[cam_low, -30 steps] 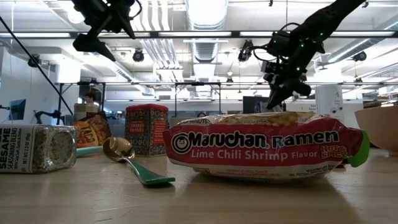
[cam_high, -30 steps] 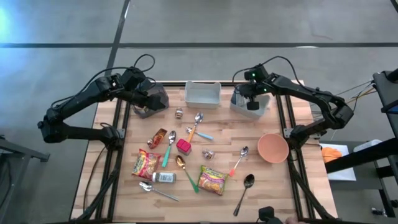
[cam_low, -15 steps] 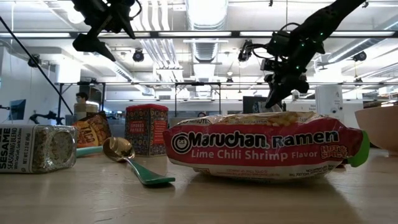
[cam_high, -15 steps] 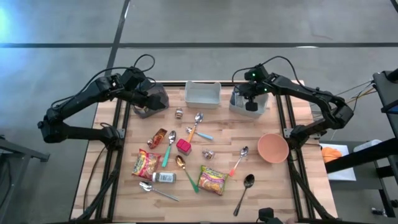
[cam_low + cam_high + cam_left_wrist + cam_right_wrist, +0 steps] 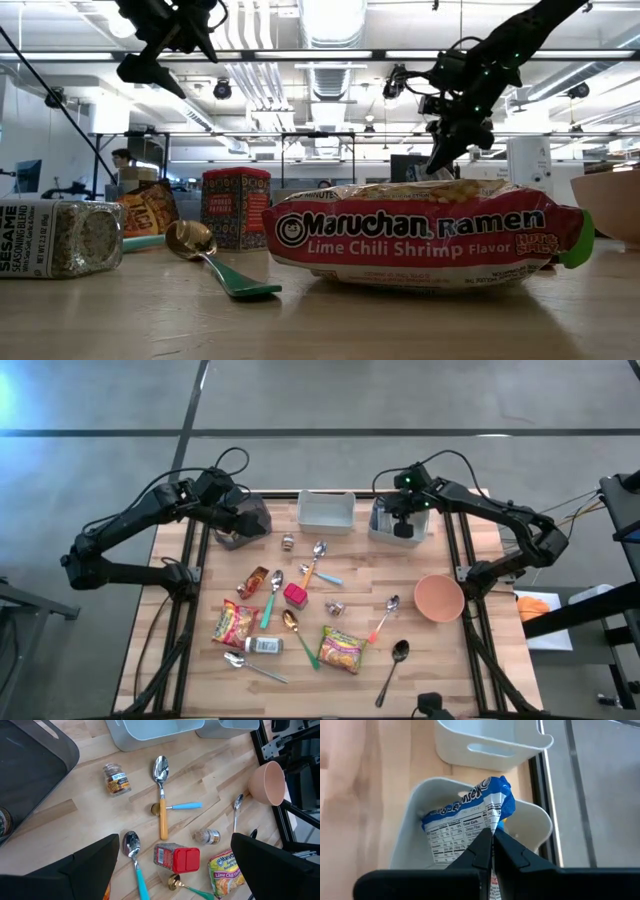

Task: Pick & Place Food Item
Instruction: Put the blue noodle pack into the right gray bin

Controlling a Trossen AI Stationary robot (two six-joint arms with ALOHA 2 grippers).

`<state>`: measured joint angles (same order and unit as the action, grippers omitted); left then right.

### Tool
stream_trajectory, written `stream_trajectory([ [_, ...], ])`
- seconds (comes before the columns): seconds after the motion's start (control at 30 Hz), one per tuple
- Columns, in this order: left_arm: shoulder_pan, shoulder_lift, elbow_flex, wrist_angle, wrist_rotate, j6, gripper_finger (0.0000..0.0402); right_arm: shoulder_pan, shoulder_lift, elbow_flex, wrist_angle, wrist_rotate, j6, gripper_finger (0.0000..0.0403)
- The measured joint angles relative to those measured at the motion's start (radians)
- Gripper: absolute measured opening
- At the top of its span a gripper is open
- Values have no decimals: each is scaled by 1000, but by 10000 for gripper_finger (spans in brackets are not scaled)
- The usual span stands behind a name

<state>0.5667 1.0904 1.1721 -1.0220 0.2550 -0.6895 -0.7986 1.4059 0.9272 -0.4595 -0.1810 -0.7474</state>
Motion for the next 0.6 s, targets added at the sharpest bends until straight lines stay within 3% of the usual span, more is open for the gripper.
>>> stream_trajectory([
  [0.23,0,0,0,0,0,0,387,14,-4,0,-6,15,-243,9],
  [0.43,0,0,0,0,0,0,387,28,-3,0,-3,-137,-325,9],
  [0.6,0,0,0,0,0,0,387,45,-4,0,27,-161,-355,8],
])
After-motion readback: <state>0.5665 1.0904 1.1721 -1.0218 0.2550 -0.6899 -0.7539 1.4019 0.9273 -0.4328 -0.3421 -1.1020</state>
